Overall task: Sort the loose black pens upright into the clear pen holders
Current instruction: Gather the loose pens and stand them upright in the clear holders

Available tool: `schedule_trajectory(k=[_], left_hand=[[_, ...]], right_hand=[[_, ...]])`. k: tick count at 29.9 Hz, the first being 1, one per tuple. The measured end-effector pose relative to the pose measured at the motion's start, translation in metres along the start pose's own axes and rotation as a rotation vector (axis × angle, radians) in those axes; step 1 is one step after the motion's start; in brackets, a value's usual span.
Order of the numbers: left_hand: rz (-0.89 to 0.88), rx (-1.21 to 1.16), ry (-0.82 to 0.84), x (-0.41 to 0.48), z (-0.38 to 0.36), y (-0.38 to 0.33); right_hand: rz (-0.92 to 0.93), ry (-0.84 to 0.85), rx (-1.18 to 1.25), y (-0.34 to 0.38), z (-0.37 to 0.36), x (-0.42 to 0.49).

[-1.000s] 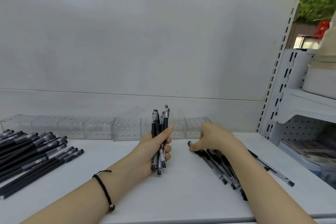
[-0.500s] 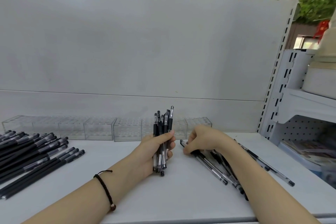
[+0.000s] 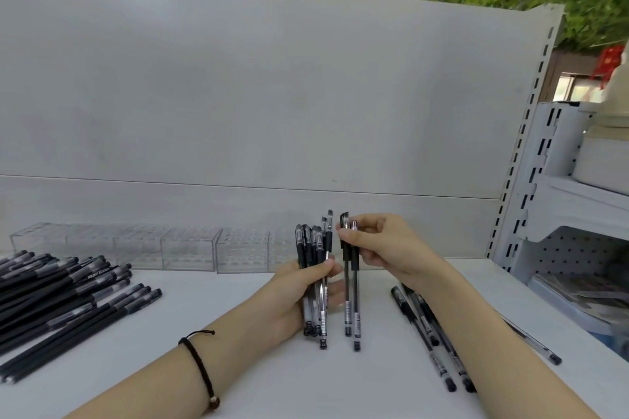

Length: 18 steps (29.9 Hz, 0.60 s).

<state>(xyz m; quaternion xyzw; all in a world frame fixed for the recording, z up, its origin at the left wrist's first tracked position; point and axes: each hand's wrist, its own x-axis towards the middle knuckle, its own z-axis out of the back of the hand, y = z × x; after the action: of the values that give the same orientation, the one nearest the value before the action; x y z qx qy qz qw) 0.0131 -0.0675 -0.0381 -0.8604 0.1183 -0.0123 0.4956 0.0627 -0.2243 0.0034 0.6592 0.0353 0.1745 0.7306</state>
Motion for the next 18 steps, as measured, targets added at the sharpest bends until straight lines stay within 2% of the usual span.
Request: schedule_trajectory(k=[4, 14, 18], left_hand=[[-0.023, 0.088, 0.116, -0.003, -0.003, 0.002], [-0.083, 0.118, 0.197, -0.006, -0.002, 0.002], [-0.298, 0.197, 0.151, 0.000, -0.001, -0.003]], right_hand=[[0.076, 0.000, 0.017, -0.001, -0.004, 0.000], [0.148, -0.102, 0.042, -0.003, -0.011, 0.001], [0.208, -0.064, 0.050, 0.003, -0.013, -0.003]])
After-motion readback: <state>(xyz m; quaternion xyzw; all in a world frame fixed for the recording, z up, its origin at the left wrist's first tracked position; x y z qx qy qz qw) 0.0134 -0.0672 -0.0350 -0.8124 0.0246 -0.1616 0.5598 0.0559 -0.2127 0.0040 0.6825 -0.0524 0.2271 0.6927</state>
